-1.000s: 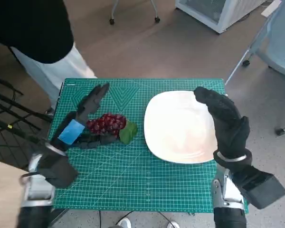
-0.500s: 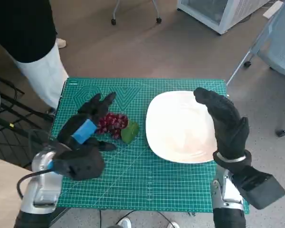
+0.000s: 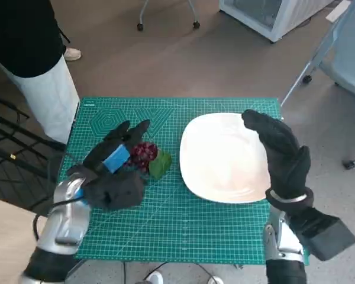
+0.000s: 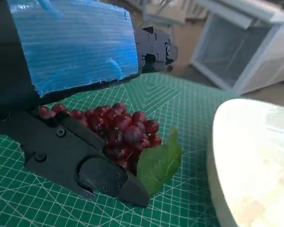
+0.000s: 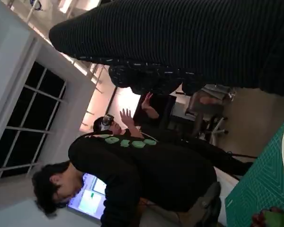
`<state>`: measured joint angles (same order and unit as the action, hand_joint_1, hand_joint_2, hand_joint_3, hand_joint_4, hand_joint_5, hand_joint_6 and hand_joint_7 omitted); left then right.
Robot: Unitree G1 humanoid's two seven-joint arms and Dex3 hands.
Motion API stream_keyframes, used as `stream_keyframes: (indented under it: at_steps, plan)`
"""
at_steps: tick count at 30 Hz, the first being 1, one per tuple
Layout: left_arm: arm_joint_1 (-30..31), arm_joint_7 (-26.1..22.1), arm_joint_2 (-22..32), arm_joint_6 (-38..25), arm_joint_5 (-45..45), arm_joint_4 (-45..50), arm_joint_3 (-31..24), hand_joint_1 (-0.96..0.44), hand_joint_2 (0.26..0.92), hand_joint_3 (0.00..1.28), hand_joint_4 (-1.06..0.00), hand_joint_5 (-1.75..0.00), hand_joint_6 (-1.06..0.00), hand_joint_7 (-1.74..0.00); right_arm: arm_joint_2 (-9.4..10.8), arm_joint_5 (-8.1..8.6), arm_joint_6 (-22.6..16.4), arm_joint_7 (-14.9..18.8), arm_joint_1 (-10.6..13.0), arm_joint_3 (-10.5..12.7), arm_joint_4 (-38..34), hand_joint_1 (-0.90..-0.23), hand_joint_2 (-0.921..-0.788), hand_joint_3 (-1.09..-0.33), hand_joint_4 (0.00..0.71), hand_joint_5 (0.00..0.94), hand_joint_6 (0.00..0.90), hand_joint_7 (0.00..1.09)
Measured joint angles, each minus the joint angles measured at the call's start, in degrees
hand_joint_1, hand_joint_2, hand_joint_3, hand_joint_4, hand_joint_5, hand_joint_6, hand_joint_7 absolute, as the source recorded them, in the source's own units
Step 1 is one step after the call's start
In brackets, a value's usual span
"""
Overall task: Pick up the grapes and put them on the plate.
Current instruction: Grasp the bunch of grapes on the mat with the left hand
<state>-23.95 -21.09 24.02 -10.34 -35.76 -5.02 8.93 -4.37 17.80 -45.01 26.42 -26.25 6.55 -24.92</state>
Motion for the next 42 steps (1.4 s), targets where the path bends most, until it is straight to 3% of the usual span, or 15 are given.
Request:
stream_keyframes:
  at_steps: [19, 28, 42]
  plan:
    - [-13.65, 3.63, -0.18, 0.53, -2.36, -22.98, 8.72, -0.38, 0.708, 0.00, 0.00, 0.00, -0.18, -0.01, 0.23, 0.00, -0.01, -0.48, 0.06, 0.21, -0.10, -0.706, -0.921, -0.688, 0.349, 0.007, 0.016, 0.55]
    - [-21.36, 4.38, -2.99, 0.02, -2.61, -37.85, 12.75, -0.38, 0.709, 0.00, 0.00, 0.00, -0.15, 0.00, 0.27, 0.03, -0.04, -0.50, 0.06, 0.28, -0.24, -0.711, -0.921, -0.685, 0.351, 0.007, 0.021, 0.54]
    - [-29.45, 7.07, -6.39, 5.05, -2.12, -57.61, 16.57, -0.37, 0.701, 0.00, 0.00, 0.00, -0.15, 0.00, 0.25, 0.04, -0.03, -0.55, 0.13, 0.54, -0.19, -0.707, -0.921, -0.685, 0.351, 0.006, 0.028, 0.53]
